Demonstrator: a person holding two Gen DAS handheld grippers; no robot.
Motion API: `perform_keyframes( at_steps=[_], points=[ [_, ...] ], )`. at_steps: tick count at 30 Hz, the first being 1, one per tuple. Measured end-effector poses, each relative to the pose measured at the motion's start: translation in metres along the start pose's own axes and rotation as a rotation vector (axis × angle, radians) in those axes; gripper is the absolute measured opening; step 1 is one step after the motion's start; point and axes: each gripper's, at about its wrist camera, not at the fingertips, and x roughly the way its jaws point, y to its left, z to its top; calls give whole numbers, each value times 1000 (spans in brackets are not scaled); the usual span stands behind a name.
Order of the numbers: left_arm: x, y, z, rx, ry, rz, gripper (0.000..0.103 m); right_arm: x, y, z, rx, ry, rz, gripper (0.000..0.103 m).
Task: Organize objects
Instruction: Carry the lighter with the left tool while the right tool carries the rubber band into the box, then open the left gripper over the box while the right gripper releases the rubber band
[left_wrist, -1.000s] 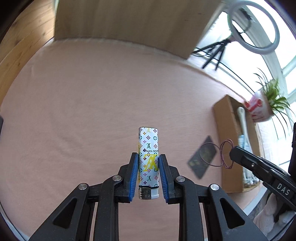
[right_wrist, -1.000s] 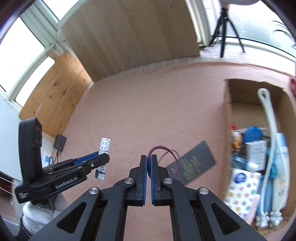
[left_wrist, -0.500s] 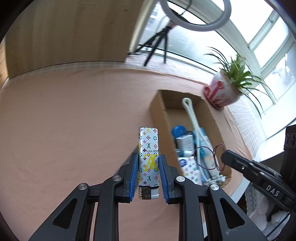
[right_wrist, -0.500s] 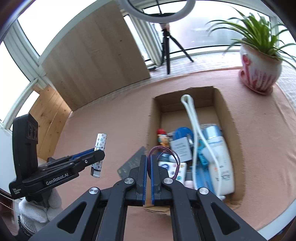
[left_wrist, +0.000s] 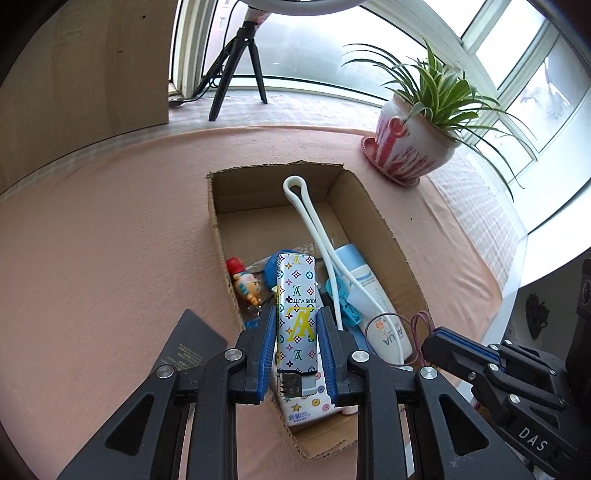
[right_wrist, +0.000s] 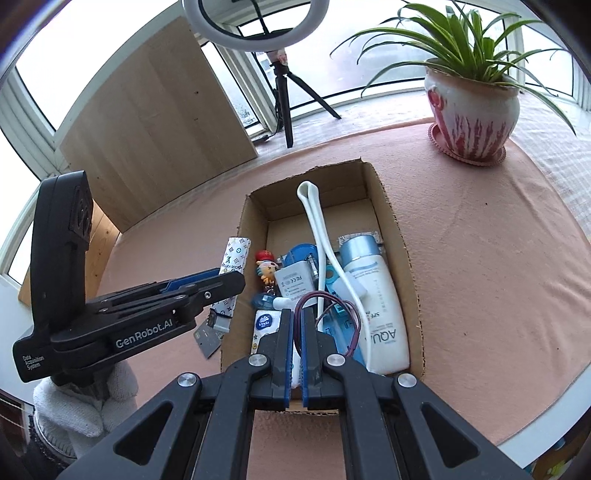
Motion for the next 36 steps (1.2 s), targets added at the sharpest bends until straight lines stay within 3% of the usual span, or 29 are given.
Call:
perform_keyframes(
  at_steps=[9,11,12,13,14,24,27,31,36],
  points=[
    [6,-12,5,39,-2,28,24,-1,-4,0,7,-3,-2,6],
    [4,-13,5,43,-11,20,27,-2,-3,0,5,-7,-7,20],
    [3,-12,5,37,-13,15,32,-2,-3,0,4,-9,-9,35],
    [2,-12,6,36,-10,14,47,-3,-2,0,3,-19,-15,43],
    [1,-11,6,36,-13,13,58,-4,-2,0,3,-28,-20,43],
    [-14,-1,1,57,-36,50,58,-6,6,-2,0,-24,-23,43],
    [-20,16,-2,44,-33,68,59,-7,11,-4,-15,-26,-48,43],
    [-24,48,-7,7,-4,75,67,-9,13,-8,-8,-27,-61,44],
    [-24,89,-17,-45,36,111,68,-12,12,-12,14,-31,-68,49]
  ],
)
